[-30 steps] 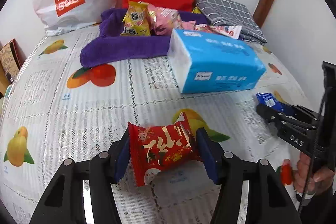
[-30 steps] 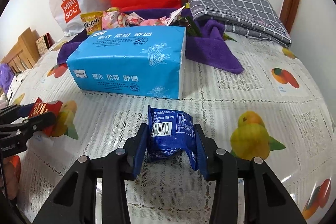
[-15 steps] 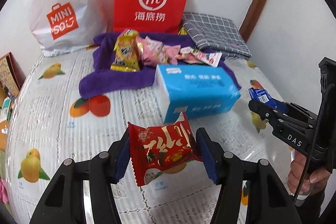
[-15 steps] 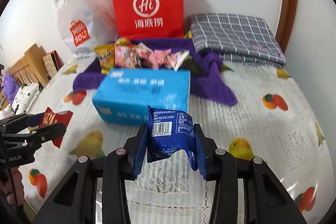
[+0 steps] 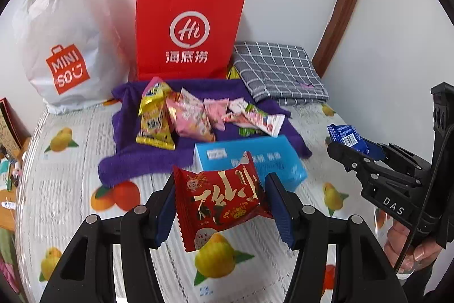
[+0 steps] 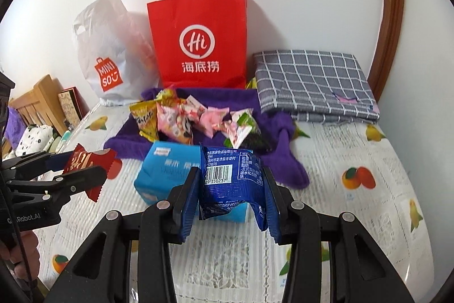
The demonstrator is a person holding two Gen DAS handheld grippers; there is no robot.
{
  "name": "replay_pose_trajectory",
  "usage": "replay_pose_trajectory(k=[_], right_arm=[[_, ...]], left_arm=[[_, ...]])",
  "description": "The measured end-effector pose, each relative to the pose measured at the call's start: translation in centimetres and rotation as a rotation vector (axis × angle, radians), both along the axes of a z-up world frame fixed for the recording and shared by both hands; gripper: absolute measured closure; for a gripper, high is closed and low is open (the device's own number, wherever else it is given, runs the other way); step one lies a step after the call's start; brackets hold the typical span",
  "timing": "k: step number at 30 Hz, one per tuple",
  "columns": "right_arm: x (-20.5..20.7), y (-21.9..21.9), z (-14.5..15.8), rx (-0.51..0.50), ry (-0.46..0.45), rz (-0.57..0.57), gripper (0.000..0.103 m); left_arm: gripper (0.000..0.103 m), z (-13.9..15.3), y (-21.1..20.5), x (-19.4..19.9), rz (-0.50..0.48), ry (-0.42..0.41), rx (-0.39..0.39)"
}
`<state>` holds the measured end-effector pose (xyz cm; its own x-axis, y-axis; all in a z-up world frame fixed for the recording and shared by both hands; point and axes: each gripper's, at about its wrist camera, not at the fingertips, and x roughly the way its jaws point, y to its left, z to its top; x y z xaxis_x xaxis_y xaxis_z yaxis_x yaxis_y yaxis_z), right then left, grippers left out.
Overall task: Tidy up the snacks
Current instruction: 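Lift both held packets and carry them over the purple towel, then lower both held packets toward the snacks on the towel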
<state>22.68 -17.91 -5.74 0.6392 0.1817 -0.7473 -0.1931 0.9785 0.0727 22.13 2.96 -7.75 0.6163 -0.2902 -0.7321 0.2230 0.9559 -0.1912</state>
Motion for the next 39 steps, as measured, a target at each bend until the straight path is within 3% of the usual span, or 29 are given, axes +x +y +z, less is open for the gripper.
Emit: replay_pose_trajectory(k=[23, 39], right_arm=[[4.3, 0.3, 2.8, 0.059, -0.034, 0.022, 0.061], [7.9, 1.2, 3.2, 0.06, -0.048, 0.031, 0.061]], left_arm=[[0.046, 3.3, -0.3, 4.1, 0.018, -0.02, -0.017], [0.046, 3.8, 1.4, 6.7, 0.05, -0.026, -0.029]])
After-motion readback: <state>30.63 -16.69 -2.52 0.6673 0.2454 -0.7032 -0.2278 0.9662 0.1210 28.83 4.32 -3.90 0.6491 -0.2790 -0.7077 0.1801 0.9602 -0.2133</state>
